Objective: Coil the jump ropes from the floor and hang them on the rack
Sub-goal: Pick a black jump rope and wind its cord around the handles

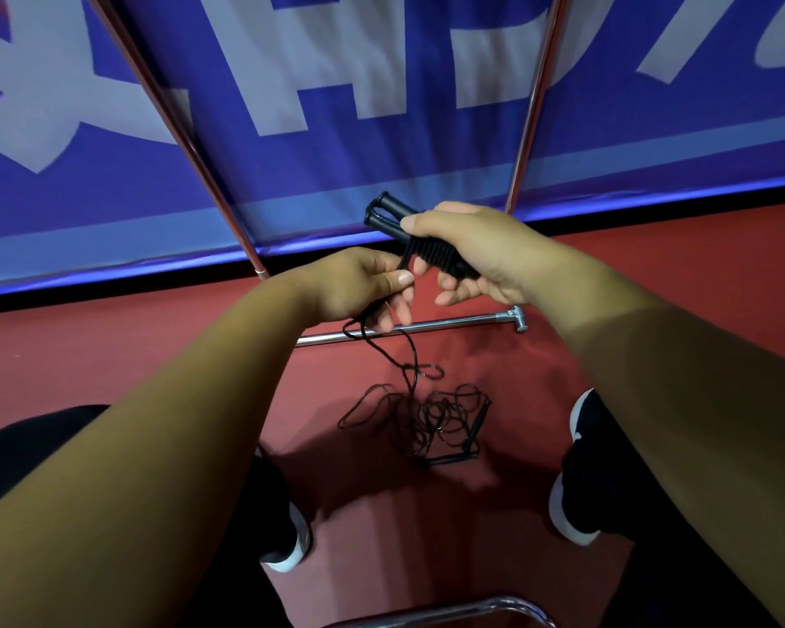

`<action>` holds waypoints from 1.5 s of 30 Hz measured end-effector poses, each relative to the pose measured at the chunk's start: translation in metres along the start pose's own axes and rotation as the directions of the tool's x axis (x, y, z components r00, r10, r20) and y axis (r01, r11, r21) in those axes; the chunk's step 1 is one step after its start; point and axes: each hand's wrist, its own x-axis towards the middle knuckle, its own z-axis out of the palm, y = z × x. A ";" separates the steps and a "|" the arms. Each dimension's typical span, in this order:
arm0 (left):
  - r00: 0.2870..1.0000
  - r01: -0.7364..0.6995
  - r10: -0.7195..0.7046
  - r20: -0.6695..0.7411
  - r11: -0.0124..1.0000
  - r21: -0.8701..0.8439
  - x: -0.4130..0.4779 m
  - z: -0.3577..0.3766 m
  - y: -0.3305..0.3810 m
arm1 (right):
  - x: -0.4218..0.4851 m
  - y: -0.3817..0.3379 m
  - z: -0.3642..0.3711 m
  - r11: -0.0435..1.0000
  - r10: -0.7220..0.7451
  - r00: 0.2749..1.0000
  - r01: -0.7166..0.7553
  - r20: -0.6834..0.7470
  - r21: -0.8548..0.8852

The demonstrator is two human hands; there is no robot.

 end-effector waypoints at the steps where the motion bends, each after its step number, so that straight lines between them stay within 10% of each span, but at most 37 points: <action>1: 1.000 0.029 -0.029 0.003 1.000 -0.006 0.000 0.001 -0.002 | -0.002 0.000 0.002 1.000 0.005 0.999 -0.004 0.037 -0.014; 14: 0.987 -0.103 0.084 -0.136 0.985 -0.139 -0.007 -0.024 -0.007 | -0.015 0.003 0.012 0.909 0.322 0.836 -0.142 0.444 -0.392; 22: 0.982 -0.021 0.091 -0.167 0.925 0.379 -0.005 -0.025 0.017 | 0.008 0.024 -0.001 0.820 0.313 0.923 -0.145 0.222 -0.553; 29: 0.994 0.105 -0.105 -0.030 0.854 0.510 -0.005 -0.017 0.020 | 0.019 0.027 -0.008 0.742 0.142 0.989 -0.084 0.033 -0.665; 33: 0.964 0.263 -0.145 -0.224 0.656 0.707 0.003 -0.009 0.014 | 0.019 0.024 -0.002 0.749 0.046 0.999 -0.030 0.008 -0.662; 38: 0.877 0.397 -0.245 -0.414 0.855 0.335 0.004 -0.003 0.015 | 0.016 0.022 0.006 0.844 0.026 0.999 -0.046 -0.044 -0.534; 45: 0.968 0.032 -0.076 -0.239 0.983 -0.181 0.001 -0.006 0.023 | 0.017 0.020 0.007 0.959 0.169 0.970 -0.202 -0.172 -0.197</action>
